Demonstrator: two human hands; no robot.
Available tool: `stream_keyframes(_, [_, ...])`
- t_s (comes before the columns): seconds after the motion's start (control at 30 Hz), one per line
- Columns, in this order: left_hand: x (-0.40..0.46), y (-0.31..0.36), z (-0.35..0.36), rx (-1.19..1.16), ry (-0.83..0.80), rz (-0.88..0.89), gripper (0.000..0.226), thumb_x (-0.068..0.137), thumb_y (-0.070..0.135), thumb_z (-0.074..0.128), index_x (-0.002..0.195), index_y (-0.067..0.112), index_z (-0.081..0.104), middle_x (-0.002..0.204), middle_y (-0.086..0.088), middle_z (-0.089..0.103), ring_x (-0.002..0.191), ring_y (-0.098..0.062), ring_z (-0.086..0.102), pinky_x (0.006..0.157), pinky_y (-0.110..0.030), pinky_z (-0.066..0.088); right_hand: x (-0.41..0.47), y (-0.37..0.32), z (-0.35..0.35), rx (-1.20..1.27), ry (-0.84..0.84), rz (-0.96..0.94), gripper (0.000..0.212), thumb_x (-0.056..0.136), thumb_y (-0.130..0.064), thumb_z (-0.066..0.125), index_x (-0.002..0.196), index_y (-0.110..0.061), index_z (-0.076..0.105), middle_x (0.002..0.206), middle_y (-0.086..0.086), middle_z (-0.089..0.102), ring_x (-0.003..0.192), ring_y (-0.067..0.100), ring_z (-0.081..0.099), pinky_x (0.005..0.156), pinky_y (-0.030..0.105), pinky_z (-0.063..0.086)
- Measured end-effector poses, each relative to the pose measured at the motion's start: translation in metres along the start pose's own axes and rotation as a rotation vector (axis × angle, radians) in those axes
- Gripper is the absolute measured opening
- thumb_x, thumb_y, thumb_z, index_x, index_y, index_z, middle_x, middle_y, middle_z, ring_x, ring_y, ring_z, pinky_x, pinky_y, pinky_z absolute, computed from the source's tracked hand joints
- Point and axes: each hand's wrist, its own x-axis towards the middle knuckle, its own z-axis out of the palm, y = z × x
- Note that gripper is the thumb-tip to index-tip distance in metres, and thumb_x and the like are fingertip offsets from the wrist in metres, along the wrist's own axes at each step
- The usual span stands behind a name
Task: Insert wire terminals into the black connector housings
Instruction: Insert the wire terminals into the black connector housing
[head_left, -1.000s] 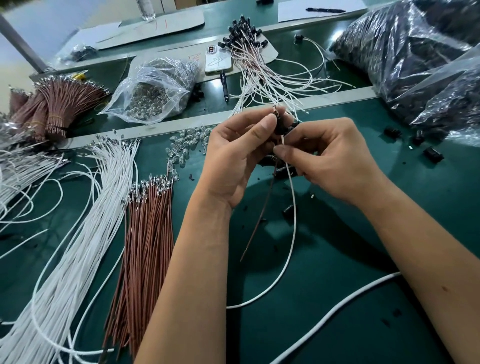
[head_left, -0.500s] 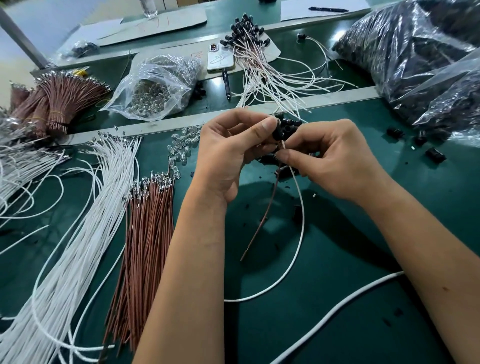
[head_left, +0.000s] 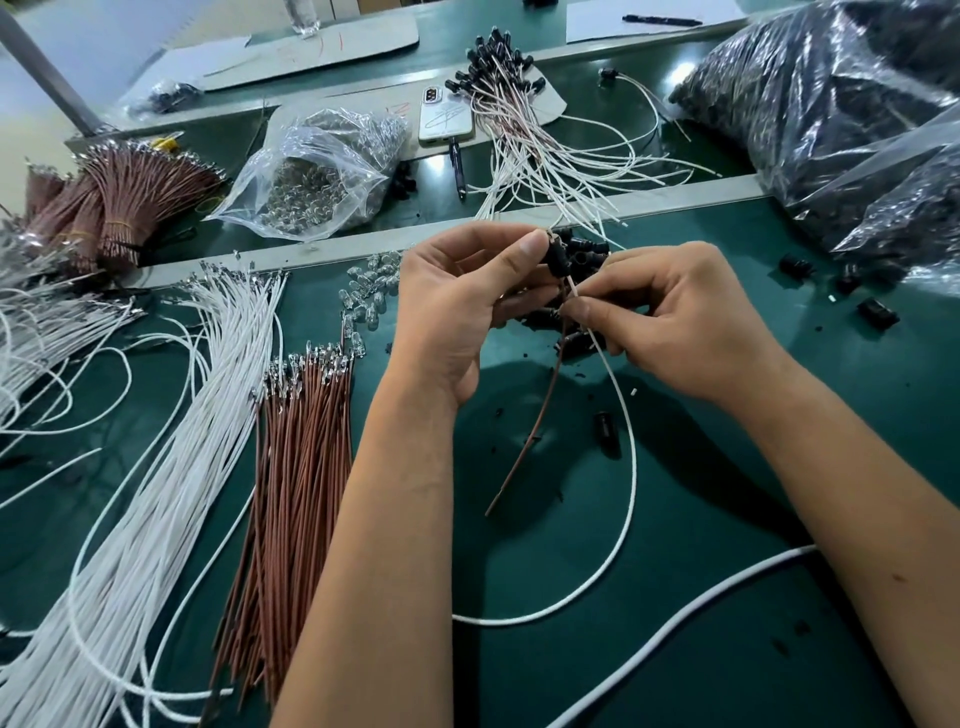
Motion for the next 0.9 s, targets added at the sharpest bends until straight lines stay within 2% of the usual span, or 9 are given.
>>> stream_keyframes(0.1, [-0.0001,0.0002,0.0004,0.023,-0.015,0.041,0.014,0.088,-0.002,0.071,0.08,0.008,0.075,0.079,-0.012,0.075,0.069,-0.022,0.071,0.066,-0.031,0.06,-0.0003,0.002,-0.0007,-0.007,0.018,0.002,0.005,0.09,-0.014,0.082,0.086,-0.017,0.082,0.068,-0.01,0.07,0.056,0.003,0.059,0.059,0.02,0.045])
stream_keyframes(0.23, [-0.0008,-0.0006,0.0022,0.106,-0.041,0.093,0.008,0.086,-0.004,0.074,0.082,0.004,0.073,0.077,-0.013,0.073,0.069,-0.025,0.07,0.066,-0.033,0.06,-0.0009,0.0038,-0.0001,-0.012,0.026,-0.002,0.004,0.088,-0.018,0.084,0.085,-0.016,0.082,0.072,0.0,0.074,0.058,0.007,0.061,0.057,0.031,0.05])
stream_keyframes(0.33, [-0.0025,-0.0018,0.004,0.147,-0.057,0.138,0.008,0.084,-0.006,0.075,0.082,0.002,0.073,0.078,-0.013,0.073,0.071,-0.026,0.07,0.068,-0.034,0.062,-0.0006,0.0065,-0.0006,0.012,0.026,0.006,0.004,0.087,-0.02,0.084,0.086,-0.016,0.082,0.073,0.0,0.075,0.06,0.009,0.064,0.059,0.032,0.052])
stream_keyframes(0.47, [-0.0038,-0.0024,0.0058,0.177,-0.084,0.213,0.01,0.084,-0.006,0.075,0.082,0.004,0.073,0.079,-0.016,0.074,0.072,-0.027,0.07,0.069,-0.039,0.062,-0.0006,0.0061,0.0017,0.047,0.054,0.001,0.012,0.086,-0.027,0.084,0.091,-0.016,0.081,0.078,0.005,0.076,0.068,0.032,0.069,0.062,0.046,0.056])
stream_keyframes(0.5, [-0.0039,-0.0028,0.0061,0.176,-0.09,0.224,0.011,0.085,-0.006,0.075,0.082,0.004,0.073,0.079,-0.016,0.074,0.072,-0.027,0.07,0.07,-0.042,0.062,-0.0005,0.005,0.002,0.047,0.069,-0.015,0.012,0.087,-0.027,0.084,0.09,-0.016,0.08,0.079,0.002,0.076,0.068,0.03,0.069,0.062,0.045,0.055])
stream_keyframes(0.57, [-0.0035,-0.0029,0.0061,0.18,-0.101,0.243,0.012,0.085,-0.006,0.074,0.083,0.005,0.074,0.081,-0.013,0.075,0.074,-0.027,0.07,0.073,-0.048,0.061,0.0002,0.0036,0.0012,0.088,0.071,-0.058,0.005,0.088,-0.02,0.083,0.086,-0.021,0.079,0.075,-0.009,0.072,0.061,0.01,0.063,0.057,0.029,0.049])
stream_keyframes(0.63, [-0.0032,-0.0031,0.0064,0.176,-0.111,0.25,0.011,0.084,-0.006,0.075,0.085,0.005,0.075,0.083,-0.013,0.076,0.077,-0.029,0.071,0.075,-0.051,0.061,0.0007,0.0045,0.0006,0.128,0.072,-0.068,0.014,0.088,-0.013,0.083,0.083,-0.024,0.076,0.072,-0.013,0.068,0.056,0.0,0.058,0.055,0.015,0.042])
stream_keyframes(0.8, [-0.0031,-0.0035,0.0073,0.117,-0.129,0.251,0.014,0.083,-0.01,0.073,0.089,0.002,0.073,0.085,-0.013,0.075,0.081,-0.028,0.072,0.074,-0.038,0.062,-0.0004,0.0033,0.0005,0.161,0.067,-0.058,0.004,0.088,-0.01,0.082,0.087,-0.01,0.079,0.074,-0.007,0.068,0.054,-0.001,0.056,0.054,0.013,0.041])
stream_keyframes(0.9, [-0.0029,-0.0036,0.0073,0.098,-0.129,0.253,0.016,0.083,-0.012,0.071,0.09,0.002,0.073,0.087,-0.015,0.073,0.084,-0.03,0.07,0.077,-0.041,0.062,-0.0002,0.0018,0.0006,0.179,0.078,-0.063,0.005,0.087,-0.013,0.083,0.085,-0.013,0.078,0.073,0.0,0.067,0.053,0.0,0.054,0.052,0.015,0.04])
